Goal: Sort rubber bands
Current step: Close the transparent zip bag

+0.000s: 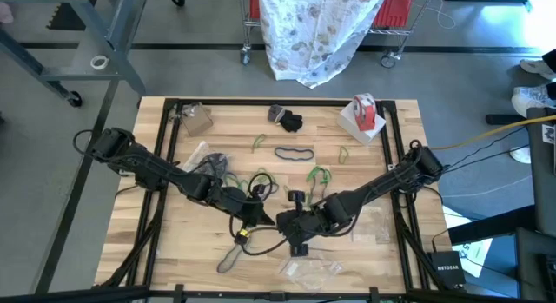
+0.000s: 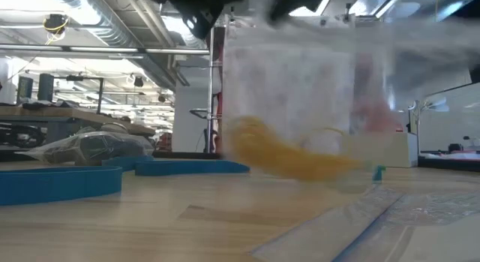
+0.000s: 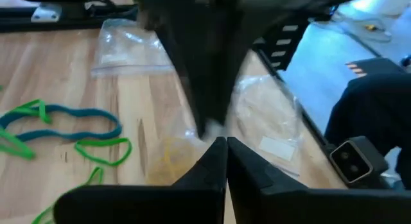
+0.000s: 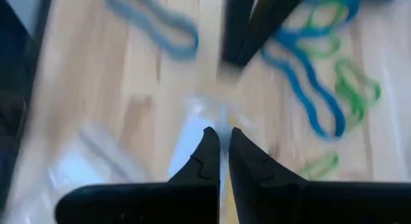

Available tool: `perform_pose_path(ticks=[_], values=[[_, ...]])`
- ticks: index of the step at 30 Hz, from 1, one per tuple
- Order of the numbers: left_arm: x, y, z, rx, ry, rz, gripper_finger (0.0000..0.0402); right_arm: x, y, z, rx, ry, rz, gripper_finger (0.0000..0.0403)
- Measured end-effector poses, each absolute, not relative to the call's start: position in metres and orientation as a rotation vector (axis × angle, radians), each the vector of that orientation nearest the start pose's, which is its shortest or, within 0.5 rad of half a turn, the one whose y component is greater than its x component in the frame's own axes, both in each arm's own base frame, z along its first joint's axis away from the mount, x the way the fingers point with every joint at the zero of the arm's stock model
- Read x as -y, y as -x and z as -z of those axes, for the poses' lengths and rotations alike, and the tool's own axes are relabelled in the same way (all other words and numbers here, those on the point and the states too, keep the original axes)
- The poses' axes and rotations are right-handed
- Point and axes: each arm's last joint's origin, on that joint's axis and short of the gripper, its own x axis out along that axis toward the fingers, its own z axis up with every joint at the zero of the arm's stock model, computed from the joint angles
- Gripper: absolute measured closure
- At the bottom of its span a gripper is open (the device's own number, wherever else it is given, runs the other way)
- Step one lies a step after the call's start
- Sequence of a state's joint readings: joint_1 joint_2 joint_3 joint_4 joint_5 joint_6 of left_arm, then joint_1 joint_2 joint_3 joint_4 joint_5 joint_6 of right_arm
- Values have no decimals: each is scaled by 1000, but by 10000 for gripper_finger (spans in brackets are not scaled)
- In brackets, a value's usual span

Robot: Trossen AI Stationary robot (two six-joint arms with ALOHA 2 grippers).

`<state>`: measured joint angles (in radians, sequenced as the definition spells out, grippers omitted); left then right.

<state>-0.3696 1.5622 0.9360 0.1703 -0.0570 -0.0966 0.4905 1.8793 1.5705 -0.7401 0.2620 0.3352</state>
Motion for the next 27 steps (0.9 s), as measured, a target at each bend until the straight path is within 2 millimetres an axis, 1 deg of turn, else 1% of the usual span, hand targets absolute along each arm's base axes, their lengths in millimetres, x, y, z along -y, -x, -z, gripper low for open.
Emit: perform_pose_path(ticks=[2,6,12,14,19,23,27], values=[[121,-316,-232,-451,-3,290,401,-188,-351,-252,-1020,102,-57,393],[122,-316,-230,-463,-1,305,401,-196,-338,-249,-1070,148,-27,393],[119,-317,-230,-470,40,280,400,-196,-345,-253,-983,119,25,393],[117,-317,-230,-475,58,270,390,-192,-349,-254,-964,78,52,393],[116,-316,-222,-540,56,212,344,-182,-355,-254,-951,-11,127,393],[115,-315,-216,-580,51,190,313,-183,-355,-255,-923,-8,155,393],[116,-315,-216,-574,29,172,303,-186,-360,-256,-850,-47,154,393]])
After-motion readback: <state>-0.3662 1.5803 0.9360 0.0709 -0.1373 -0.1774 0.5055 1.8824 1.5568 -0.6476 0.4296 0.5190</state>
